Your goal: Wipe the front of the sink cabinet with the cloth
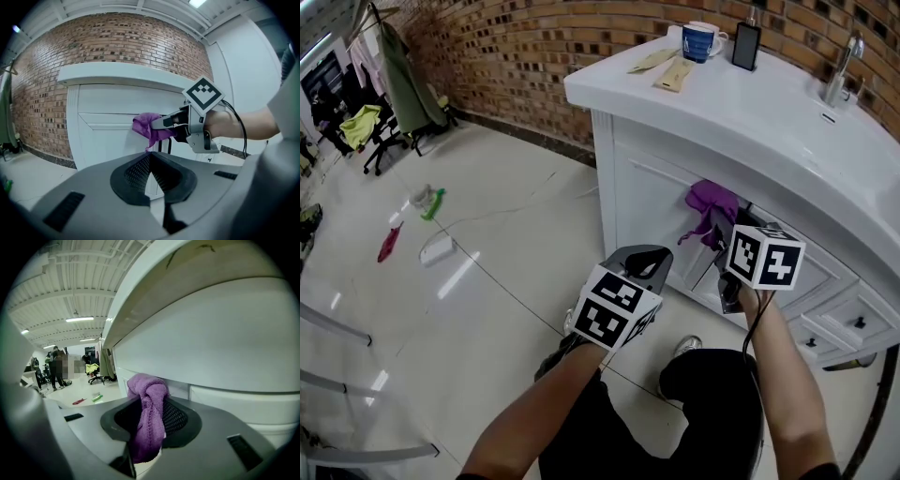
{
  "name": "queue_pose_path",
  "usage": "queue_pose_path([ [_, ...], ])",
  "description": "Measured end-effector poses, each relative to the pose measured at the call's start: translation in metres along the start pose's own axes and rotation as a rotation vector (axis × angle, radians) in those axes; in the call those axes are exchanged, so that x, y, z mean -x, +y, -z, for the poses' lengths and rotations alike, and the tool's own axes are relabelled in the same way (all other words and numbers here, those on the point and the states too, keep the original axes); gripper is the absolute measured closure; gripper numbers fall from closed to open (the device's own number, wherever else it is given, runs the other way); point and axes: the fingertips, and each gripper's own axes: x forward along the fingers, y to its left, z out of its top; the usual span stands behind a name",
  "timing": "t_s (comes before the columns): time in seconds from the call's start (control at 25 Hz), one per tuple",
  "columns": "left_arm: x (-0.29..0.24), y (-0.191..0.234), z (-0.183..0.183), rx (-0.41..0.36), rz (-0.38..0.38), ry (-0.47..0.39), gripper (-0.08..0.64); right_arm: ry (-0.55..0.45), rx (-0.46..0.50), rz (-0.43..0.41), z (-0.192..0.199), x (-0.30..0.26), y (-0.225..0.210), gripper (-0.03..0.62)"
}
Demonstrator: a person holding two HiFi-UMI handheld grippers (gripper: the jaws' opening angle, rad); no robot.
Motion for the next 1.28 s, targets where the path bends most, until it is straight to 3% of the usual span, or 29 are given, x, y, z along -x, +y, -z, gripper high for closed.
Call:
queue_pose_path([
  [0.48,-0.008,0.026,0.036,0.051,-0.012,0.034,0.555,0.027,-0.073,0.098,0.049,-0.025,0.01,0.476],
  [0.96,-0.023,0.046,0.068,0.07,-0.001,0.098,0.555,0.154,-0.183,0.158,0.151,-0.056,-0.007,0.476],
  [1.28,-0.05,0.05,0.095,0.074,0.038,0.16,0.555,0.218,-0.18,0.139,0.205,-0.081,-0.016,0.476],
])
